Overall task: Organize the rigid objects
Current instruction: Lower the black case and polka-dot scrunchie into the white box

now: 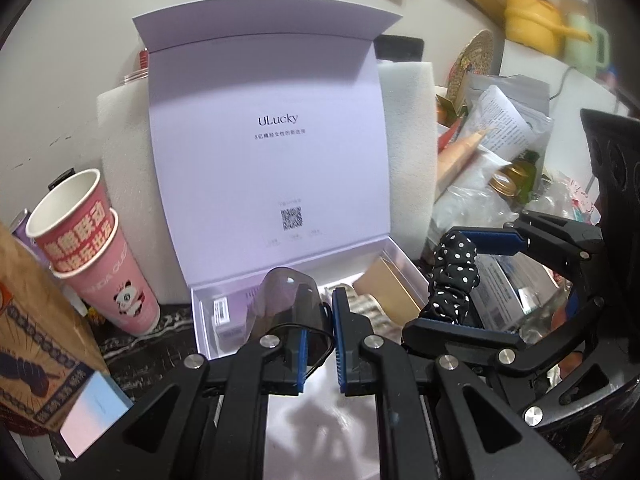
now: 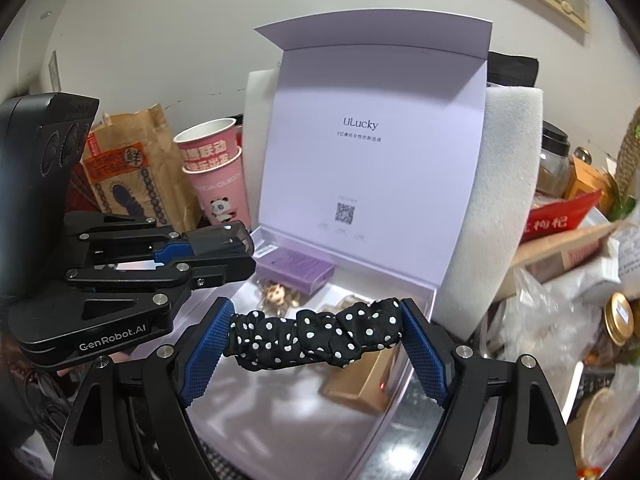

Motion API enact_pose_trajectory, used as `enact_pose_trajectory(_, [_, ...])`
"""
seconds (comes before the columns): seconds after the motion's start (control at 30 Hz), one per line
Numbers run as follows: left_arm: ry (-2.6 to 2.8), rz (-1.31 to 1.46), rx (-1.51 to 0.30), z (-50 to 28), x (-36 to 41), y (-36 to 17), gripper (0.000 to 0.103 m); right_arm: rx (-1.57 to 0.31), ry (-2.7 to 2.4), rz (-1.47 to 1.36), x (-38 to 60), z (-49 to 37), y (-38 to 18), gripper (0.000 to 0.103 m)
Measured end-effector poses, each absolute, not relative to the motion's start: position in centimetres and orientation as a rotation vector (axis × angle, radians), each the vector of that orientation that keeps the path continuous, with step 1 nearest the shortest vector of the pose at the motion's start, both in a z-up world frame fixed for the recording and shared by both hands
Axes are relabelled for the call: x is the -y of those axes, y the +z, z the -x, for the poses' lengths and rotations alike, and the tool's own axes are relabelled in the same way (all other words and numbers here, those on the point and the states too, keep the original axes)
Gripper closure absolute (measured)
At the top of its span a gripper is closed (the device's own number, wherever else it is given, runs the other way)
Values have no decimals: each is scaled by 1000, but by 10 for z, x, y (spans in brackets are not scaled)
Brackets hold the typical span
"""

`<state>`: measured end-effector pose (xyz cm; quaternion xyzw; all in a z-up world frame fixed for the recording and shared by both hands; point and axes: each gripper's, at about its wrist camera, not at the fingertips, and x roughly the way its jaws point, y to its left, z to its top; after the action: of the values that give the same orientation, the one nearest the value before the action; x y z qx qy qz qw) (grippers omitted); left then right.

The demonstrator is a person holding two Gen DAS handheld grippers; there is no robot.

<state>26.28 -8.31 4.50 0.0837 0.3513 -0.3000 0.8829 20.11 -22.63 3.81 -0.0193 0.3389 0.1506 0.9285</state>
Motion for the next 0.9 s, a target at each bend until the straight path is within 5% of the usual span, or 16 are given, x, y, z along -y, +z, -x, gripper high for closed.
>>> enact_pose_trajectory(0.9, [-635, -183, -891, -330, 100, 1, 92, -805, 263, 53, 227, -276, 2, 20])
